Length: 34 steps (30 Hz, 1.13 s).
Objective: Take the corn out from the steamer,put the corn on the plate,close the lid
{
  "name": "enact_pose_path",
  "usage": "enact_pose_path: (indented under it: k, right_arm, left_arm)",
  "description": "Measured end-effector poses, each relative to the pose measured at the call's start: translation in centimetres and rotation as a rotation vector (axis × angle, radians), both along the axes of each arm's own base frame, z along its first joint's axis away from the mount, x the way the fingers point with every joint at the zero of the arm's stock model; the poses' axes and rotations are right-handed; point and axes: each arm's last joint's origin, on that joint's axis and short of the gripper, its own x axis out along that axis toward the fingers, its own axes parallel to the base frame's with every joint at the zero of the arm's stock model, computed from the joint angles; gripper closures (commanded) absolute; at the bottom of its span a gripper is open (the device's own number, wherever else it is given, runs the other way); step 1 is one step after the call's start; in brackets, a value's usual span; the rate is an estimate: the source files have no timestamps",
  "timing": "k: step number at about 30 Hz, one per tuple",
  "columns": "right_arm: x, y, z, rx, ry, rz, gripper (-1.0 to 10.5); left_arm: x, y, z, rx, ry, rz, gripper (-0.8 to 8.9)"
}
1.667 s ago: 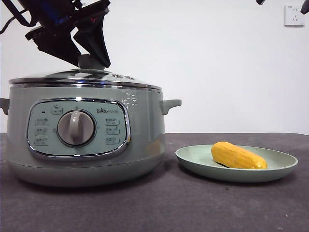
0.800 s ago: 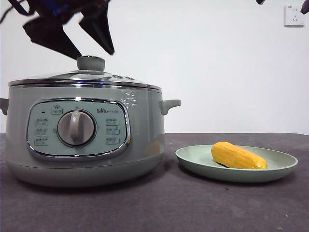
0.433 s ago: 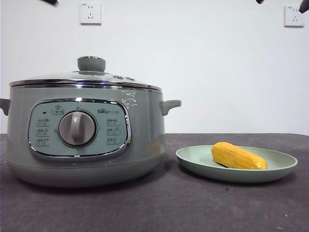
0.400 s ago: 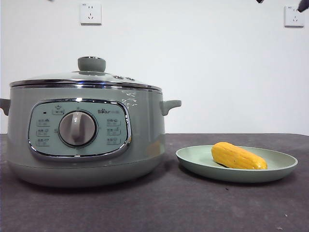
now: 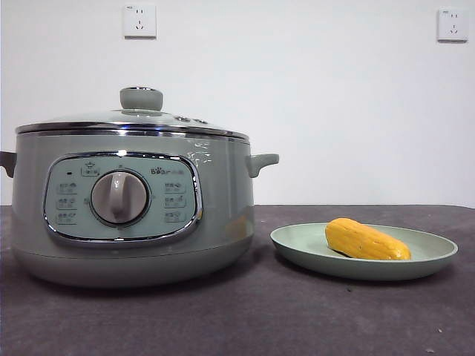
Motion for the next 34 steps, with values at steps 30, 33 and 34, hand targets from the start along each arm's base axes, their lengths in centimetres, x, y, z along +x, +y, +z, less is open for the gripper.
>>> enact_pose_path:
  k: [30, 33, 34]
  right_arm:
    - [-0.9, -0.4, -5.7, 0.035, 0.063, -0.028, 9.6]
    - [-0.9, -0.5, -5.8, 0.033, 0.066, -0.029, 9.6]
    - [-0.9, -0.5, -5.8, 0.032, 0.068, -0.029, 9.6]
  left_arm:
    - [-1.0, 0.5, -7.9, 0.019, 0.107, 0.028, 8.17]
    - [-2.2, 1.4, -7.3, 0.027, 0.028, 0.035, 8.17]
    - [-2.7, 1.9, -6.9, 0.018, -0.01, 0.043, 8.17]
